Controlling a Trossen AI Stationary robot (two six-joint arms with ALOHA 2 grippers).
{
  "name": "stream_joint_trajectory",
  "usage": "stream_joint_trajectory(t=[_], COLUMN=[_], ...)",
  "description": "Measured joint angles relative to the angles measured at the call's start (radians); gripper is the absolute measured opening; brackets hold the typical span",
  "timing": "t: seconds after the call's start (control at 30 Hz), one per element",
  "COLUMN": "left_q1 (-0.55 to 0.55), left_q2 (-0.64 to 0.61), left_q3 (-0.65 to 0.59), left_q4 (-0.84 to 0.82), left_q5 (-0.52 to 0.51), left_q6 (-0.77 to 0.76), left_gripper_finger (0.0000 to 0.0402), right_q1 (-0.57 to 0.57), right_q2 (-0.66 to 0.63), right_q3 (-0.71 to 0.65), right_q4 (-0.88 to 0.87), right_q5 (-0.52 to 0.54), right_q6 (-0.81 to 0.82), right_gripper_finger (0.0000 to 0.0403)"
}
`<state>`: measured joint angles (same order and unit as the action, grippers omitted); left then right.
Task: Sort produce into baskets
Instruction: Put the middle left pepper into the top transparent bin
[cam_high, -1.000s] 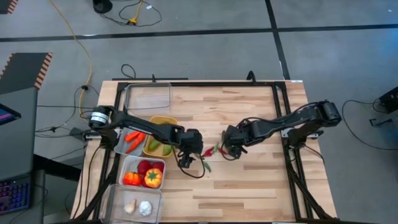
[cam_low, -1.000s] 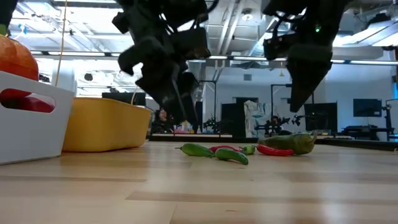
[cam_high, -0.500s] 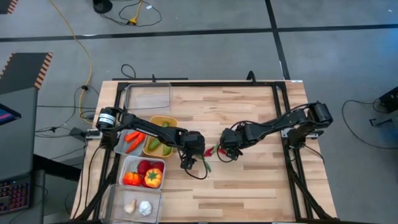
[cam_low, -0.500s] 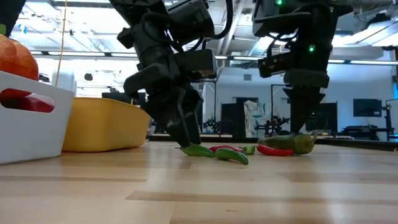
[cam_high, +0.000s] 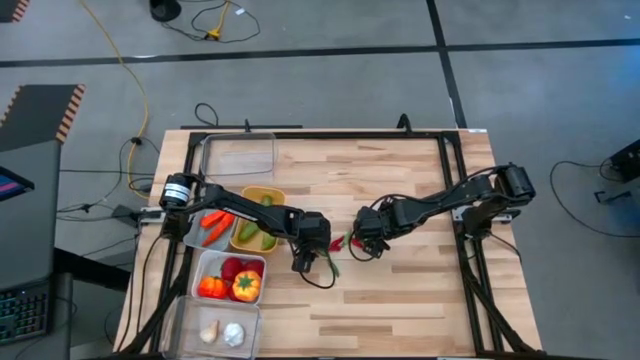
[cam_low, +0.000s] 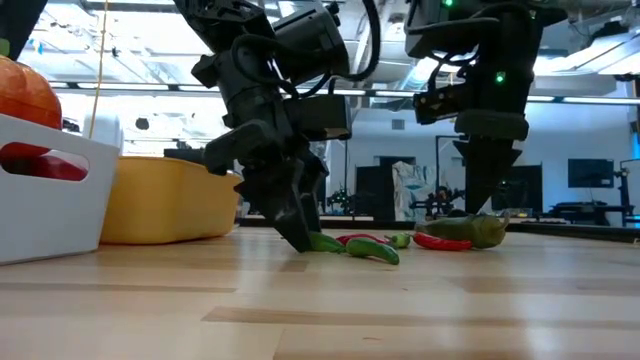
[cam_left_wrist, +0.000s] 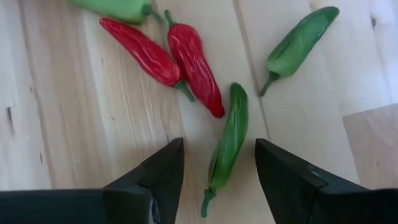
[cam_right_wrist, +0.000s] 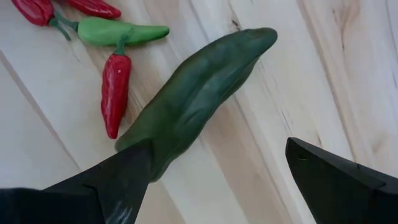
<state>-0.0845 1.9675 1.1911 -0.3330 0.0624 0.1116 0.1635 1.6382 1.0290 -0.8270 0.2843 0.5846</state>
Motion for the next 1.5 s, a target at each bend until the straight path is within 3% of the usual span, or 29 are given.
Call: stream_joint_trajectory(t=[0.5, 0.7, 0.93, 1.2, 1.5], left_q1=[0.001, 0.020, 0.108, 0.252, 0.465], left_q2=[0.000, -0.008, -0.124, -0.289, -0.435], left_q3=[0.025, 0.116, 0.144, 0.146, 0.146], left_q4=[-0.045, -0.218, -0.381, -0.576, -0.698], left_q5=[-0.024, -0.045, -0.062, -0.279, -0.440], left_q6=[0.026, 0.094, 0.133, 0.168, 0.159], left_gripper_finger=[0.0061, 0.0039, 0.0030, 0.0030, 0.0030], right_q1=[0.000, -0.002, 0.000, 0.000, 0.000], right_q2=[0.000, 0.000, -0.001, -0.001, -0.001], right_q3=[0.003, 0.053, 0.089, 0.089, 0.089], right_q4=[0.011, -0.005, -0.006, -0.007, -0.003], right_q5=[-0.121, -0.128, -0.128, -0.128, -0.128], right_q6=[0.047, 0.047, 0.046, 0.045, 0.058], right_gripper_finger=[0.0388, 0.0388, 0.0388, 0.0388, 0.0388])
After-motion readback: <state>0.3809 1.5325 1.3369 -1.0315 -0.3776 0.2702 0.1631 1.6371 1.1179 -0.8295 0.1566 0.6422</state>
